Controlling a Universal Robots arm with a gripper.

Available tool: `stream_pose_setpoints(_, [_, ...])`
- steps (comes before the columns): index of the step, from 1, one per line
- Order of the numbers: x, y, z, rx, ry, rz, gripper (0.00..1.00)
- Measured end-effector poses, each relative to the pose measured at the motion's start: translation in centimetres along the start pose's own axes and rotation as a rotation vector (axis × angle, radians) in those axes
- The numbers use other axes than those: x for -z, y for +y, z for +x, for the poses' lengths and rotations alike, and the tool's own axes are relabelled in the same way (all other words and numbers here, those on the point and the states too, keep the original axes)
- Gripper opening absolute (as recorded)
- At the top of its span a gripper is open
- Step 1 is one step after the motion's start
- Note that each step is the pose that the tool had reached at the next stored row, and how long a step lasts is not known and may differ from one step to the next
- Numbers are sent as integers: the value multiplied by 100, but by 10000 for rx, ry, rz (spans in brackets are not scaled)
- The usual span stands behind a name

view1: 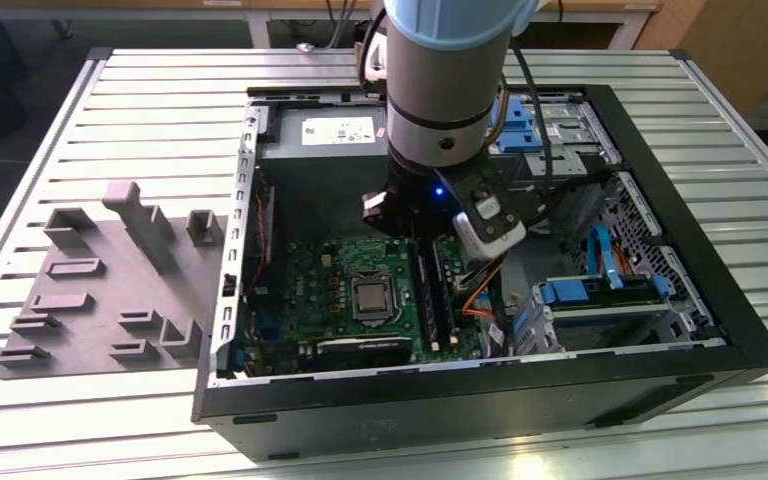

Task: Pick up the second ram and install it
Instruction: 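Press down the second ram until it locks into place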

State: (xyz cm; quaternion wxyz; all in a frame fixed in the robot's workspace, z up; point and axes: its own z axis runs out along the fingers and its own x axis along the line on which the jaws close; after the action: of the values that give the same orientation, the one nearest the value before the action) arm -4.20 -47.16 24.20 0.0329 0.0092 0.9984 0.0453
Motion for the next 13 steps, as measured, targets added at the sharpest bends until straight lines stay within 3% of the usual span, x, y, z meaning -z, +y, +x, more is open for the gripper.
stream_pose_setpoints(13, [-4,39,2,-1,0,0,11])
